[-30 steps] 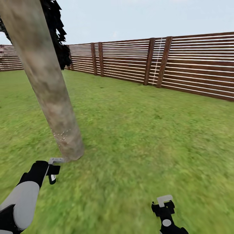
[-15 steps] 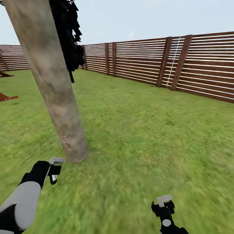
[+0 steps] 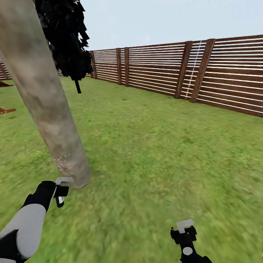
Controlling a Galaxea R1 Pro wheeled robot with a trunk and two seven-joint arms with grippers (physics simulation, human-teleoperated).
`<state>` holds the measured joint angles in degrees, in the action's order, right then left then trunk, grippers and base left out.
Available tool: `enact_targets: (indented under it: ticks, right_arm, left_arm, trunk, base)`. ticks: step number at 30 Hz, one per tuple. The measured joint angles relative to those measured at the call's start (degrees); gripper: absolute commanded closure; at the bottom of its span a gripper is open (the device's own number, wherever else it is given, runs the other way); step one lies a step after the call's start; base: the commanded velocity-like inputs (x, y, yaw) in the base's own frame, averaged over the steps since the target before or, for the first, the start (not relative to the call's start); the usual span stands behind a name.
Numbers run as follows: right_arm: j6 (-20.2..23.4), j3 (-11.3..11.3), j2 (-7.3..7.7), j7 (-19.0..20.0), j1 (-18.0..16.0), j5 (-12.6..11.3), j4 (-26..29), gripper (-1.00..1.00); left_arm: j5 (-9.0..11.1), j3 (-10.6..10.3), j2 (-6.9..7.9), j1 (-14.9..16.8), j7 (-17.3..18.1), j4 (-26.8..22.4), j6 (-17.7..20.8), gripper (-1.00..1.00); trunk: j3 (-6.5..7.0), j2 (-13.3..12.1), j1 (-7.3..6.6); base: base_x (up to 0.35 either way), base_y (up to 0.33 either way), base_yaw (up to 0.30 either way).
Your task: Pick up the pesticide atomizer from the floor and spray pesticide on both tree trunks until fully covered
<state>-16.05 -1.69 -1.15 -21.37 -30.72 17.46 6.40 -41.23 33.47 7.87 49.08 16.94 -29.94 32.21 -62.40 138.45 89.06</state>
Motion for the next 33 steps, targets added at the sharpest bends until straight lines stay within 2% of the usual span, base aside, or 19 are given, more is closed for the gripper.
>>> enact_targets:
  ticks: [8, 27, 33]
  right_arm:
    - [0.0, 0.0, -0.07, 0.0, 0.0, 0.0, 0.0, -1.00]
    - [0.0, 0.0, -0.08, 0.0, 0.0, 0.0, 0.0, -1.00]
    - [0.0, 0.0, -0.07, 0.0, 0.0, 0.0, 0.0, -1.00]
  left_arm:
    - [0.0, 0.0, 0.00, 0.0, 0.0, 0.0, 0.0, 1.00]
    - [0.0, 0.0, 0.01, 0.0, -0.1, -0.2, 0.0, 1.00]
    - [0.0, 0.0, 0.00, 0.0, -0.1, -0.2, 0.0, 1.00]
  trunk:
    - [0.00, 0.0, 0.00]
    - [0.00, 0.0, 0.00]
    - [0.00, 0.0, 0.00]
  base:
    - [0.163, -0.236, 0.033]
    - [0.150, -0.244, 0.270]
    - [0.145, -0.247, 0.047]
